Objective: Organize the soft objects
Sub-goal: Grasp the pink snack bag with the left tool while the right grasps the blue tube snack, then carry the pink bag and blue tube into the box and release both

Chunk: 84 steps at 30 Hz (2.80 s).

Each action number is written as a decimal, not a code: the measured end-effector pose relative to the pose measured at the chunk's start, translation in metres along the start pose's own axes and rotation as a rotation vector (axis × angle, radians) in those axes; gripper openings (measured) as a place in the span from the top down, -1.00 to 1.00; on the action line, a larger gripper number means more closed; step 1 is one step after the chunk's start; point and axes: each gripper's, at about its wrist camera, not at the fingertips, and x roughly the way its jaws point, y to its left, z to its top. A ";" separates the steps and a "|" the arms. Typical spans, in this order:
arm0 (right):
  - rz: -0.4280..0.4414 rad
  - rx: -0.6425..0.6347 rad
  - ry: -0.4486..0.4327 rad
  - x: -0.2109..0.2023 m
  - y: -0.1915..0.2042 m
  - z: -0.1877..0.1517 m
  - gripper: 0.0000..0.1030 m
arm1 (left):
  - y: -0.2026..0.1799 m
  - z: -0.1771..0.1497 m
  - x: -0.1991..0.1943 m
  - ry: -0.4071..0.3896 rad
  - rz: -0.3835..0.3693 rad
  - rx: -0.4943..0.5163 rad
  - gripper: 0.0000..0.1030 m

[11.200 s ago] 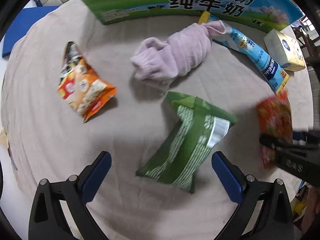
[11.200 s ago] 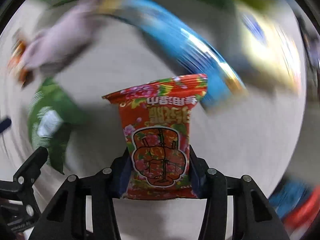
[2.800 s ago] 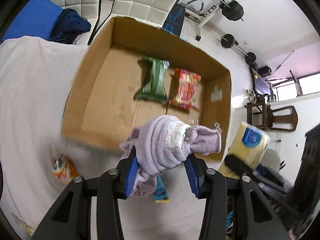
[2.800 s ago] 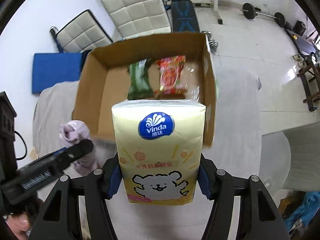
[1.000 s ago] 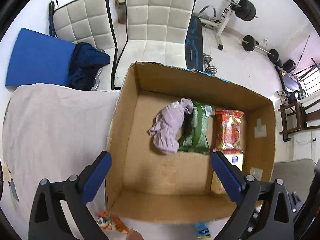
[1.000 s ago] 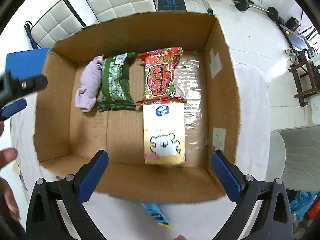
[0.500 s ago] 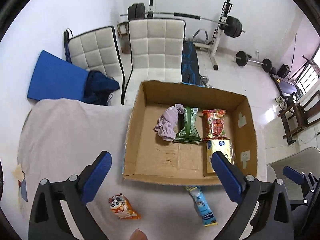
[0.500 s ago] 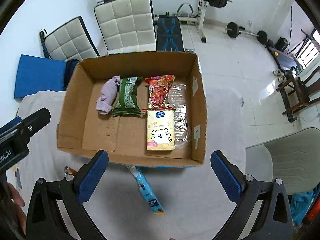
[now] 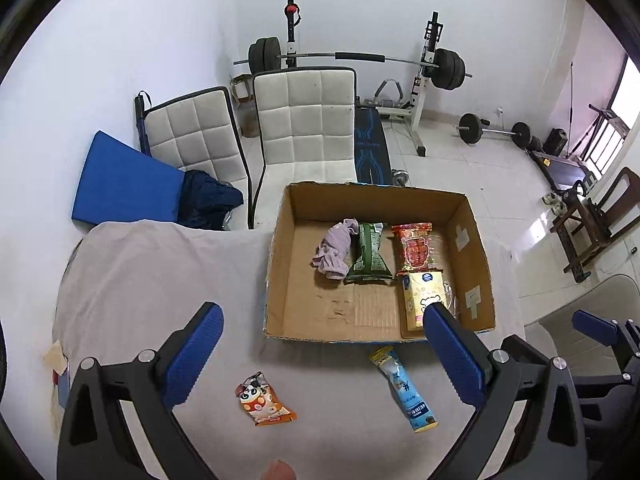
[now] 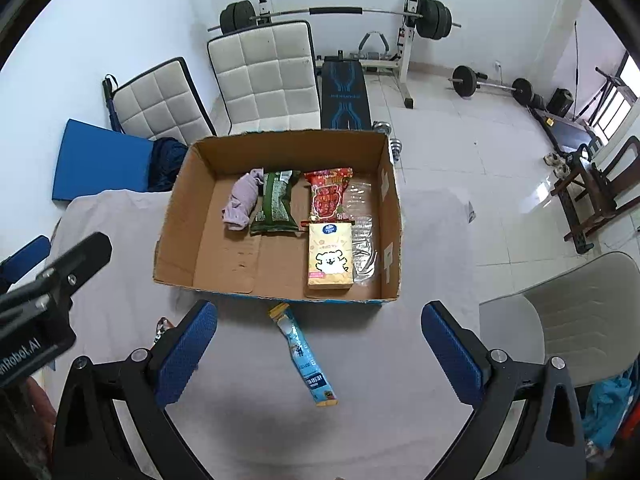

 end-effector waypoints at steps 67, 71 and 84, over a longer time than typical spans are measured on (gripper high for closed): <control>0.055 0.046 0.562 0.244 0.007 -0.182 0.66 | -0.024 -0.206 0.202 0.641 0.007 -0.089 0.20; 0.094 0.039 0.540 0.226 0.007 -0.177 0.67 | -0.028 -0.189 0.175 0.598 -0.041 -0.091 0.20; 0.169 -0.031 0.298 0.101 -0.010 -0.107 0.67 | -0.046 -0.078 0.094 0.422 -0.244 -0.074 0.20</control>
